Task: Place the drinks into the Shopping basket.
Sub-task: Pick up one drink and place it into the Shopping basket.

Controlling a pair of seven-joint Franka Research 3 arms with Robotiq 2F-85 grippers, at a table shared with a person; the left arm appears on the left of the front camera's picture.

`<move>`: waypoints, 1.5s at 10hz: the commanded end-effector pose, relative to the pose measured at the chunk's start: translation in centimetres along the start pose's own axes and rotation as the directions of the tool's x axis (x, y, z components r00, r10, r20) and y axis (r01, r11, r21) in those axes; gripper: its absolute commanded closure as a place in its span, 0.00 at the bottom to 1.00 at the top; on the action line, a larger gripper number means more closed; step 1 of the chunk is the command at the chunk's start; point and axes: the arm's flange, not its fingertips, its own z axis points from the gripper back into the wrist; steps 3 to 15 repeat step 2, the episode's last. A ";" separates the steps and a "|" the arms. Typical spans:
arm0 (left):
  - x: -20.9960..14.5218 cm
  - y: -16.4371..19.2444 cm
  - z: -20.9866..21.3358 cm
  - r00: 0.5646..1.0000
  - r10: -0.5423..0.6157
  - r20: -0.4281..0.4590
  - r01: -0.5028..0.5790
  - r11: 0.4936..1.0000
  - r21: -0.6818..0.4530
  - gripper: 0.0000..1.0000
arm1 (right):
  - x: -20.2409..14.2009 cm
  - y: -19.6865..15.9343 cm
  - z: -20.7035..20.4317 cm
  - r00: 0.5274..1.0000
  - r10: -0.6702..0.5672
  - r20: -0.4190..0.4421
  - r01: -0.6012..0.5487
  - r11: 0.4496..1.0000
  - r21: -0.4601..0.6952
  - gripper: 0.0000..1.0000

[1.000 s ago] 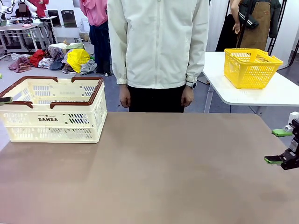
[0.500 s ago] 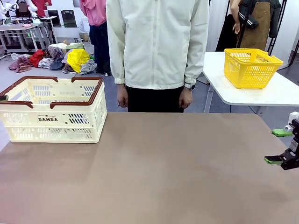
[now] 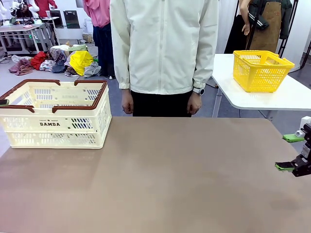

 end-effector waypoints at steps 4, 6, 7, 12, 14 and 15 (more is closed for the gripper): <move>-0.2 -0.2 0.2 1.000 0.000 -0.009 0.000 1.000 -0.005 0.00 | -0.1 0.3 0.0 1.000 -0.002 -0.007 0.002 1.000 -0.004 0.00; -0.2 -0.2 0.2 1.000 0.000 -0.009 0.000 1.000 -0.005 0.00 | -0.1 0.3 0.0 1.000 -0.002 -0.007 0.002 1.000 -0.004 0.00; -0.2 -0.2 0.2 1.000 0.000 -0.009 0.000 1.000 -0.005 0.00 | -0.1 0.3 0.0 1.000 -0.002 -0.007 0.002 1.000 -0.004 0.00; -0.2 -0.2 0.2 1.000 0.000 -0.009 0.000 1.000 -0.005 0.00 | -0.1 0.3 0.0 1.000 -0.002 -0.007 0.002 1.000 -0.004 0.00; -0.2 -0.2 0.2 1.000 0.000 -0.009 0.000 1.000 -0.005 0.00 | -0.1 0.3 0.0 1.000 -0.002 -0.007 0.002 1.000 -0.004 0.00; -0.2 -0.2 0.2 1.000 0.000 -0.009 0.000 1.000 -0.005 0.00 | -0.1 0.3 0.0 1.000 -0.002 -0.007 0.002 1.000 -0.004 0.00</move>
